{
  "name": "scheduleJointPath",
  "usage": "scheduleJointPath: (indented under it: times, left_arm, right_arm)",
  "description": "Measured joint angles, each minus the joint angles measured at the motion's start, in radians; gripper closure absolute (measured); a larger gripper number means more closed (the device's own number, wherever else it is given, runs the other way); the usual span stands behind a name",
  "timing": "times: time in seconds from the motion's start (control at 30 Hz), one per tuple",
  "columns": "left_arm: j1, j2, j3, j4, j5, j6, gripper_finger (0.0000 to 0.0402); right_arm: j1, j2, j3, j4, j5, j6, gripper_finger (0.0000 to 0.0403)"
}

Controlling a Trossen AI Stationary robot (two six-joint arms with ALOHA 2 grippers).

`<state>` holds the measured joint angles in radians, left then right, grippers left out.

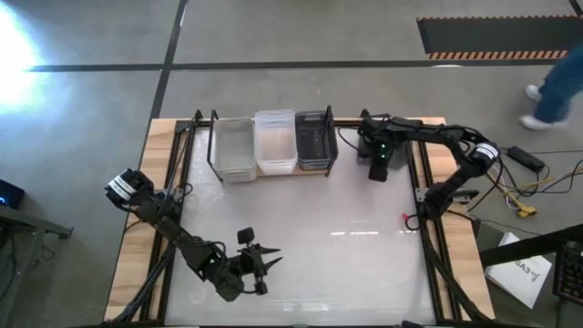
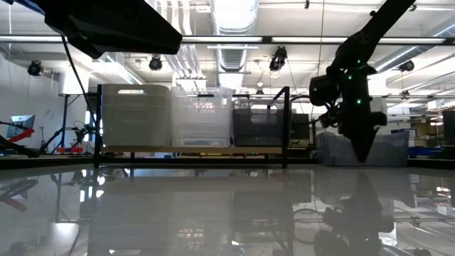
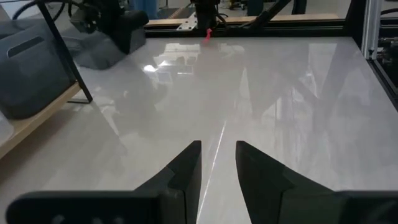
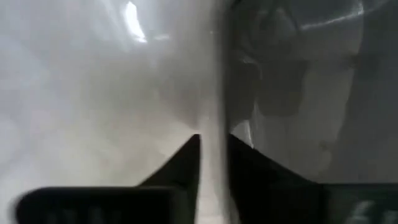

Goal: Stack baskets on shelf by color
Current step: Stack the black bin on top of the other black bin on the shelf

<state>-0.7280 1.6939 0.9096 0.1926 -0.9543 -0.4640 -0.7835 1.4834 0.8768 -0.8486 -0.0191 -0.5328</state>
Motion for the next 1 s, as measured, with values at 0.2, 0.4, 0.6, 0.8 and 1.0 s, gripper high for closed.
scheduleJointPath:
  times: [0.2, 0.4, 0.6, 0.8, 1.0]
  left_arm:
    - [0.0, 0.0, 0.0, 0.009, 0.0, 0.001, 0.0318]
    - [0.0, 0.0, 0.0, 0.009, 0.0, 0.001, 0.0318]
    - [0.0, 0.0, 0.0, 0.009, 0.0, 0.001, 0.0318]
    - [0.0, 0.0, 0.0, 0.009, 0.0, 0.008, 0.0318]
    - [0.0, 0.0, 0.0, 0.009, 0.0, 0.009, 0.0318]
  right_arm:
    - [0.12, -0.044, 0.0, -0.05, -0.15, 0.372, 0.039]
    - [0.392, -0.107, -0.013, -0.05, -0.231, 0.857, 0.0394]
    - [0.77, -0.112, -0.014, 0.046, -0.235, 1.3, 0.0394]
    - [1.027, -0.056, -0.014, 0.462, -0.206, 1.569, 0.0394]
    - [1.044, 0.049, -0.013, 0.801, -0.055, 1.593, 0.0363]
